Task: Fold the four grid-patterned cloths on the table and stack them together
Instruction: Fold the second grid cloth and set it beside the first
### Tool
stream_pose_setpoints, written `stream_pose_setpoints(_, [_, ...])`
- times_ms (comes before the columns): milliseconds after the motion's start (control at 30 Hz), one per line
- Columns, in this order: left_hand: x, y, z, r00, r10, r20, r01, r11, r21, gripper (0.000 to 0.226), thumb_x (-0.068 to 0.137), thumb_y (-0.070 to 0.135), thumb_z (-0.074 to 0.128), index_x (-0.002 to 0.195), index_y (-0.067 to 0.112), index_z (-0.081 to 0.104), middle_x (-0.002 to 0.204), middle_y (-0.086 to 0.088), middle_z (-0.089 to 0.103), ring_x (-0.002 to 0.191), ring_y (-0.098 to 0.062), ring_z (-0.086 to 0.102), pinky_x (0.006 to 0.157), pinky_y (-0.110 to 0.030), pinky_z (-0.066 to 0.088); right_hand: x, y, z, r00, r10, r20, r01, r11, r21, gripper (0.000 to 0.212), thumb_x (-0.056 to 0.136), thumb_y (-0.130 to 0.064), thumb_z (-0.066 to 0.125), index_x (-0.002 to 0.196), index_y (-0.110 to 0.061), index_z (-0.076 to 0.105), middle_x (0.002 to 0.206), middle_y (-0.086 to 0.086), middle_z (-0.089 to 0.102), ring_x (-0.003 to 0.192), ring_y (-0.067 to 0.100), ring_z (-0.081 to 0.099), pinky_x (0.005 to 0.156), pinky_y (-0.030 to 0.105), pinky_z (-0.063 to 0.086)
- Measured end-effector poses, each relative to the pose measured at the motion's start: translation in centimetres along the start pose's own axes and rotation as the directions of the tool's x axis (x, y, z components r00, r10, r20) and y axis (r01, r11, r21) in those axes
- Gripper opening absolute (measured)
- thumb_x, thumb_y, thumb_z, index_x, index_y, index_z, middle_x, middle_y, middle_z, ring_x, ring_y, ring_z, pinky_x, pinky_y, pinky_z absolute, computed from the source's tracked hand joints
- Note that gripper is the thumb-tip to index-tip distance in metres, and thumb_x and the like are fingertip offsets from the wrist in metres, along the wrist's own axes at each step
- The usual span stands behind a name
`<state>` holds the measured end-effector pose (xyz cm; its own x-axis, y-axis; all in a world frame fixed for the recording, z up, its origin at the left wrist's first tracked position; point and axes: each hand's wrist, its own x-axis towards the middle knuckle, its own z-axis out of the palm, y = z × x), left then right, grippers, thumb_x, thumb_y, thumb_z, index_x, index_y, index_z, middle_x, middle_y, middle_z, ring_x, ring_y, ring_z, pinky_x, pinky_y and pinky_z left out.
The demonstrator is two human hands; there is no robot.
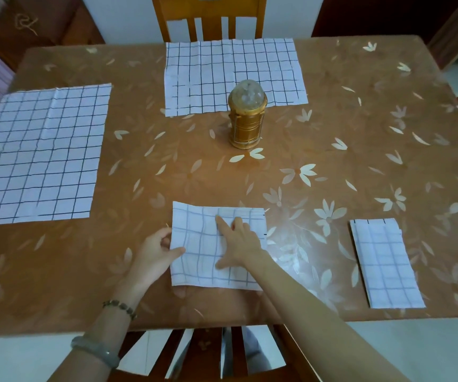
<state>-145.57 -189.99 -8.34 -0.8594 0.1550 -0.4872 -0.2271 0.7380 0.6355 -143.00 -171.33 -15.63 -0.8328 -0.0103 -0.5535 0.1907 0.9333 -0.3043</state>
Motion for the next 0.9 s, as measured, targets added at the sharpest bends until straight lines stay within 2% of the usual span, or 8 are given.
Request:
stream_pose_setpoints(233, [-1.1, 1.1, -0.9, 0.975, -0.014, 0.223, 0.010, 1.000, 0.017, 0.071, 0.089, 0.009, 0.064, 0.146, 0.029, 0.027, 0.096, 0.018, 0.054, 0.070, 0.007, 0.049, 0.063, -0.019, 0.018, 0.4, -1.5, -1.1, 0.990, 0.087, 0.107, -0.080, 0.995, -0.063, 0.135, 0.060, -0.042, 0.084, 0.147, -0.029, -0.018, 0.153, 0.016, 0.002, 0.135, 0.036, 0.024, 0.097, 0.049, 0.039])
stream_pose_setpoints(333, [-1.1, 1.0, -0.6, 0.961, 0.021, 0.276, -0.025, 1.000, 0.013, 0.074, 0.087, 0.007, 0.064, 0.143, 0.037, 0.028, 0.110, 0.001, 0.057, 0.075, -0.008, 0.060, 0.063, -0.009, 0.037, 0.4, -1.7, -1.1, 0.989, 0.106, 0.107, -0.098, 0.992, -0.085, 0.136, 0.060, -0.042, 0.085, 0.147, -0.030, -0.020, 0.153, 0.016, 0.002, 0.133, 0.036, 0.026, 0.094, 0.048, 0.041])
stream_pose_setpoints(400, [-1.1, 1.2, 0.2, 0.957, 0.071, 0.280, -0.054, 0.996, -0.068, 0.078, 0.083, 0.003, 0.065, 0.141, 0.042, 0.029, 0.106, -0.001, 0.056, 0.076, -0.016, 0.064, 0.070, -0.028, 0.056, 0.6, -1.7, -0.9, 0.989, 0.098, 0.112, -0.089, 0.993, -0.083, 0.135, 0.061, -0.043, 0.084, 0.147, -0.031, -0.020, 0.153, 0.016, 0.001, 0.132, 0.035, 0.027, 0.094, 0.047, 0.042])
stream_pose_setpoints(533, [-1.3, 2.9, 3.5, 0.949, 0.149, 0.279, -0.113, 0.983, -0.143, 0.082, 0.082, -0.001, 0.060, 0.136, 0.050, 0.027, 0.096, 0.002, 0.060, 0.066, -0.009, 0.059, 0.060, -0.027, 0.052, 0.4, 0.3, -0.9, 0.999, 0.022, 0.046, -0.033, 0.966, 0.255, 0.118, 0.066, -0.032, 0.082, 0.150, -0.030, -0.001, 0.135, 0.011, 0.025, 0.120, 0.027, 0.036, 0.096, 0.042, 0.042])
stream_pose_setpoints(633, [-1.0, 3.9, 6.7, 0.945, 0.180, 0.272, -0.141, 0.978, -0.156, 0.084, 0.078, 0.000, 0.058, 0.141, 0.046, 0.029, 0.105, 0.000, 0.061, 0.078, -0.012, 0.063, 0.063, -0.029, 0.056, -0.7, 3.0, -0.8, 0.993, 0.112, -0.041, -0.034, 0.597, 0.801, 0.070, 0.076, -0.016, 0.073, 0.138, -0.022, 0.040, 0.115, 0.005, 0.047, 0.100, 0.018, 0.051, 0.091, 0.030, 0.045])
stream_pose_setpoints(700, [-0.6, 4.4, 8.7, 0.944, 0.167, 0.283, -0.141, 0.984, -0.110, 0.083, 0.079, 0.004, 0.058, 0.146, 0.041, 0.025, 0.113, -0.004, 0.057, 0.085, -0.014, 0.061, 0.068, -0.028, 0.054, -1.6, 4.4, -0.6, 0.972, 0.231, -0.043, -0.024, 0.279, 0.960, 0.032, 0.080, -0.016, 0.067, 0.112, -0.018, 0.063, 0.109, 0.008, 0.063, 0.096, 0.019, 0.062, 0.092, 0.033, 0.050])
stream_pose_setpoints(767, [-0.5, 5.0, 10.5, 0.945, 0.129, 0.300, -0.130, 0.991, -0.017, 0.083, 0.083, 0.008, 0.059, 0.151, 0.032, 0.017, 0.124, -0.006, 0.049, 0.101, -0.021, 0.058, 0.080, -0.029, 0.052, -2.4, 5.6, -0.6, 0.932, 0.358, -0.056, 0.024, 0.093, 0.995, 0.011, 0.085, -0.015, 0.062, 0.090, -0.010, 0.071, 0.091, 0.007, 0.071, 0.085, 0.019, 0.066, 0.087, 0.035, 0.052])
stream_pose_setpoints(900, [0.0, 5.3, 12.8, 0.945, 0.082, 0.317, -0.114, 0.990, 0.085, 0.084, 0.087, 0.013, 0.058, 0.153, 0.028, 0.007, 0.133, -0.007, 0.040, 0.112, -0.027, 0.053, 0.084, -0.033, 0.049, -3.3, 6.9, -0.4, 0.836, 0.537, -0.115, -0.002, 0.213, 0.977, 0.033, 0.090, -0.033, 0.058, 0.080, -0.004, 0.069, 0.071, 0.002, 0.065, 0.067, 0.014, 0.058, 0.070, 0.032, 0.049])
